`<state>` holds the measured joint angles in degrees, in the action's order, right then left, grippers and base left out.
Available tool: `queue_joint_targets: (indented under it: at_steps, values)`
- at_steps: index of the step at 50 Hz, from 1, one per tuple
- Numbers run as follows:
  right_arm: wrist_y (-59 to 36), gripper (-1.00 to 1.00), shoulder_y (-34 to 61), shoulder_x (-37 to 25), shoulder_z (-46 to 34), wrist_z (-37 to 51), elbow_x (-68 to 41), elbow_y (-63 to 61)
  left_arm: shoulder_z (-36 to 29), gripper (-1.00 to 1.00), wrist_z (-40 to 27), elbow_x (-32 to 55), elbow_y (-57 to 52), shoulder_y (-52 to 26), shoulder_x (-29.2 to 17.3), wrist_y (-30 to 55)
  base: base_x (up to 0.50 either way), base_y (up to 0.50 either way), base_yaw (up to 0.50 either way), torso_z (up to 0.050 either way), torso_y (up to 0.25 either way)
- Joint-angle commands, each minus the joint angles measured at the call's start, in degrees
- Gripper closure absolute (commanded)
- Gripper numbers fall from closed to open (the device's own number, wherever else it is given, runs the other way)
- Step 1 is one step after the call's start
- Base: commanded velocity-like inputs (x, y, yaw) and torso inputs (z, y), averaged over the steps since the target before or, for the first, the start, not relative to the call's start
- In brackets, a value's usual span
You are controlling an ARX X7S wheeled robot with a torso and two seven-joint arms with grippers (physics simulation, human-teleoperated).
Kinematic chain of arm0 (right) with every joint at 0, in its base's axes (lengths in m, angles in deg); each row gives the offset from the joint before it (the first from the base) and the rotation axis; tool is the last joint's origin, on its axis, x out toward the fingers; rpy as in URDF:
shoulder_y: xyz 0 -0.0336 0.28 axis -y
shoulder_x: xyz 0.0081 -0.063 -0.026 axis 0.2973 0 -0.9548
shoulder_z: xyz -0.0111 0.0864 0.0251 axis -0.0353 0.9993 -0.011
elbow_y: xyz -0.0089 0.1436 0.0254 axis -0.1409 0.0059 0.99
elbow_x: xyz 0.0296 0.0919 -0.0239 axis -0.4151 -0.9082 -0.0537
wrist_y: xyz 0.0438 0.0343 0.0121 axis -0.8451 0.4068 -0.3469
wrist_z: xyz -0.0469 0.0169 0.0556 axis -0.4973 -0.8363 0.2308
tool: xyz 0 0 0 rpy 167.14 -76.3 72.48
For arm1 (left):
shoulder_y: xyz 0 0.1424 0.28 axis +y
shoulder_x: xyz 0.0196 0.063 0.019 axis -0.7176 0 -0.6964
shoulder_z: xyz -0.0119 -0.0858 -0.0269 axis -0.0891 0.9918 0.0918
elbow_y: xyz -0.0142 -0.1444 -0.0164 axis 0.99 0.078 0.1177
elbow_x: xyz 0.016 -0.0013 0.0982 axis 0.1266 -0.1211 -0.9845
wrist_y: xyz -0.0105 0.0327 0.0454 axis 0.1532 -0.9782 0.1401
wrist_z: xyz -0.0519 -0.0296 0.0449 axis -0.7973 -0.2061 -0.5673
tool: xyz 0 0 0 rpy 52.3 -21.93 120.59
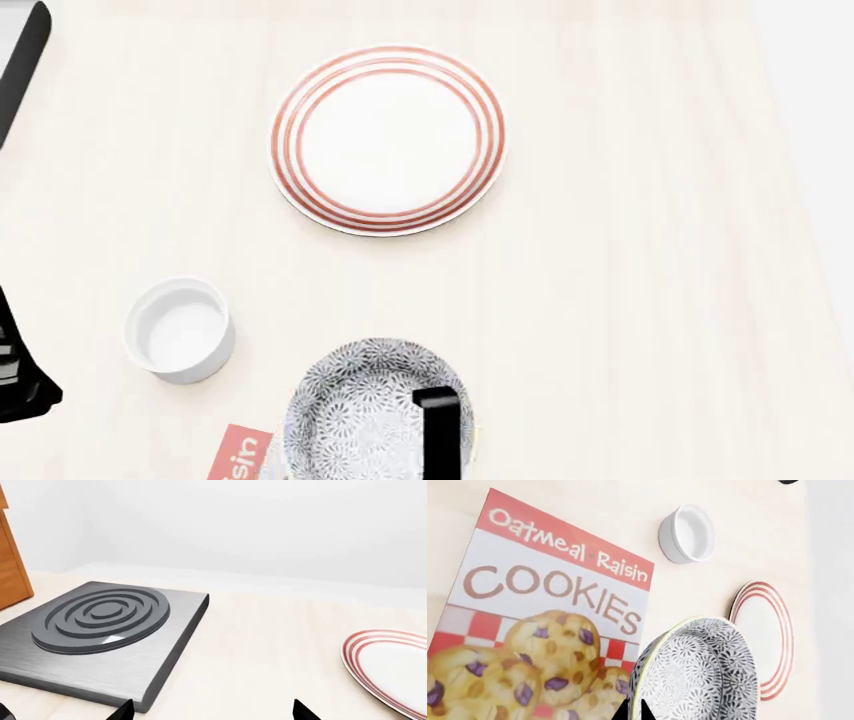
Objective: Pick the akita bowl on the cookies box and place it on the plate.
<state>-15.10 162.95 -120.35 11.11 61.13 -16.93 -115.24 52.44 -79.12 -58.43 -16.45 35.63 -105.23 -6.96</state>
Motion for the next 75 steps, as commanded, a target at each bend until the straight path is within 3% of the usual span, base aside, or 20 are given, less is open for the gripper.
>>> queue_joint_targets:
  at_steps: [1,11,23,42,62,75]
  values:
    - [1.29,1.0,4.72,-4.47,-2.82,-12.83,17.65,-0.81,-0.1,-1.0,0.0,0.16,-0.02,0.13,-0.14,-0.15,0.0,0.0,0.0,0.0,0.0]
    - [11.67,1.0,7.96,-9.08,-13.37,-25.4,38.97,4.12,-0.24,-1.0,0.82,0.33,-0.33,0.65,-0.55,-1.1,0.0,0.0,0.0,0.0,0.0]
    - [23.07,1.0,9.22,-8.93,-19.14,-32.6,51.55,16.33,-0.53,-1.0,1.45,0.26,-0.29,1.28,-0.82,-2.03,0.0,0.0,0.0,0.0,0.0]
    - [33.77,1.0,10.0,-4.08,-18.72,-37.86,58.46,34.67,-2.15,-1.0,3.42,-0.88,-1.46,3.01,-1.79,-4.41,0.0,0.0,0.0,0.0,0.0]
    - [46.27,1.0,7.17,5.5,-18.46,-40.39,65.33,58.99,-4.28,-1.0,5.54,-1.78,-1.81,4.0,-2.35,-6.52,0.0,0.0,0.0,0.0,0.0]
    - [50.15,1.0,4.17,7.28,-18.0,-41.18,65.03,61.77,-6.26,-1.0,11.65,0.6,-3.86,4.78,-3.97,-10.38,0.0,0.0,0.0,0.0,0.001]
